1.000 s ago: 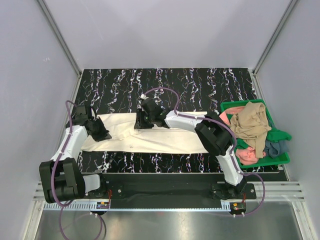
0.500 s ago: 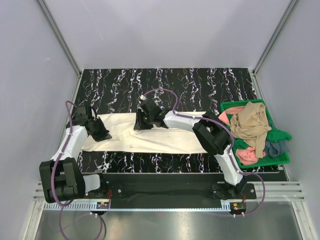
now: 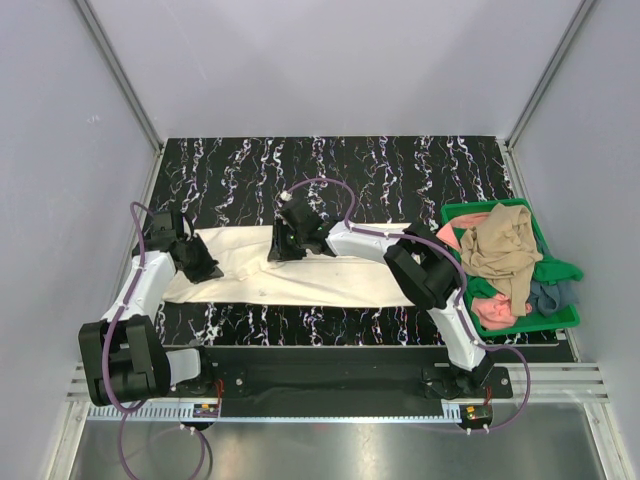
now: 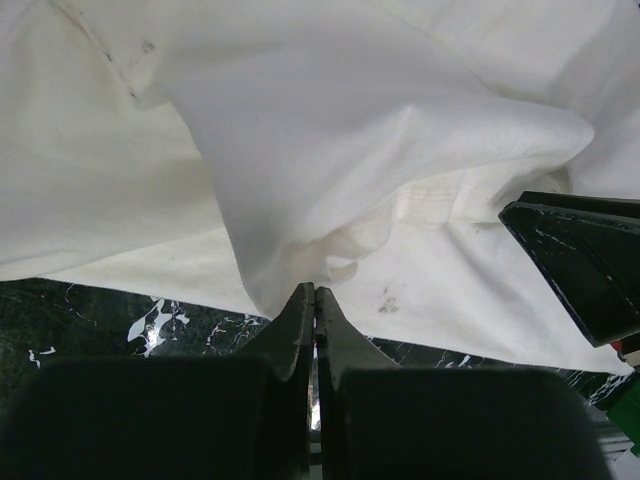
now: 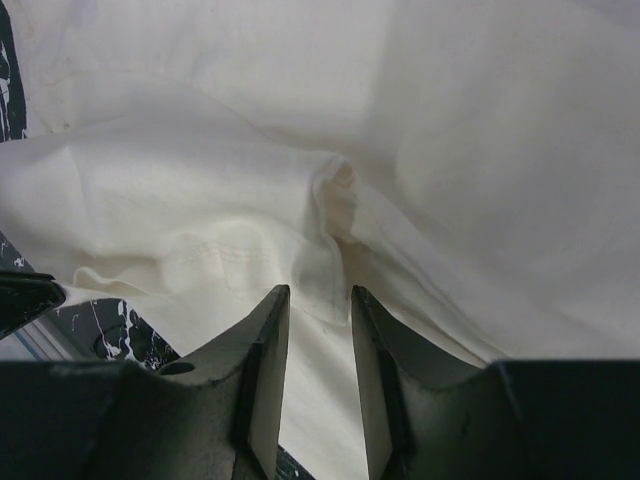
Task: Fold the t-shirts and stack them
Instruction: Fold the tshirt
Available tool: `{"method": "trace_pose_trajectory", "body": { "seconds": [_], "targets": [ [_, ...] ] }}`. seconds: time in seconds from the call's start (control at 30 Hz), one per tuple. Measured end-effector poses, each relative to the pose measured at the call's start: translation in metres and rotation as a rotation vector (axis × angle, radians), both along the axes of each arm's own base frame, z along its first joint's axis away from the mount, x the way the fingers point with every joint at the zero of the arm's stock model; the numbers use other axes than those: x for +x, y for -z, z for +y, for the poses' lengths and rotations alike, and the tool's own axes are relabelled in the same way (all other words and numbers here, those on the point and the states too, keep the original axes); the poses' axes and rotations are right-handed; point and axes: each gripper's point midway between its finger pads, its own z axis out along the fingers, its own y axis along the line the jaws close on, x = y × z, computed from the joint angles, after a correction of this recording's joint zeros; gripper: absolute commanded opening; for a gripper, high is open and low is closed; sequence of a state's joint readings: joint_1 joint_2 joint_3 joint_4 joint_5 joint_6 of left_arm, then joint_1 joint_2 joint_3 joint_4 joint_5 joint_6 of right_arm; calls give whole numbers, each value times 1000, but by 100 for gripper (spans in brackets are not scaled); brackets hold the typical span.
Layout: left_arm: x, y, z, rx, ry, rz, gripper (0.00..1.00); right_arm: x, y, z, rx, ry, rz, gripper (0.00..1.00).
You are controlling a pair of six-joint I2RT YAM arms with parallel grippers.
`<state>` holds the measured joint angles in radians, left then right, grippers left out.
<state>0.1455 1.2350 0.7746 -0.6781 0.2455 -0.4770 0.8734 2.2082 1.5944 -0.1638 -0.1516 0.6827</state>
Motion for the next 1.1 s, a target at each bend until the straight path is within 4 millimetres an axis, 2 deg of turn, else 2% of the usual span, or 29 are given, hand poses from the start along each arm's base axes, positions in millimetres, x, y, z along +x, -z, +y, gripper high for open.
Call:
{"method": "trace_pose_trajectory", "body": {
  "seconds": [0.13,0.17,0.23,0.27,0.3,0.53,0.63,0.8,0.93,1.0,1.1],
  "targets": [
    [0,0,0,-1,-4,0,0,-1,0,0,-2,4,7,33],
    [0,0,0,-1,-4,0,0,-1,0,0,-2,5,7,23],
    [0,0,1,3,-5,1,0,-1,0,0,-2,5,7,12],
    [0,0,1,5,-6,1,0,-1,0,0,-1,7,9,2],
    [0,0,1,6,-7,1,0,-1,0,0,-2,6,7,0],
    [0,-3,5,31,-20,-14,0,-1,-1,0,0,8,8,0],
    [-2,-10,11,64,-39,-24,0,-3,-7,-2,4,8,5,0],
    [-1,-36,23,132,-80,-92,0,-13,-41,-13,38,11,-14,0],
    [-6,-49,26,158,-117,-136,0,-23,-56,-22,66,13,-14,0],
    [-9,-49,24,149,-132,-136,0,-28,-57,-23,77,5,-3,0],
    [-18,-40,20,133,-146,-95,0,-37,-47,-27,69,-6,26,0]
  ]
}}
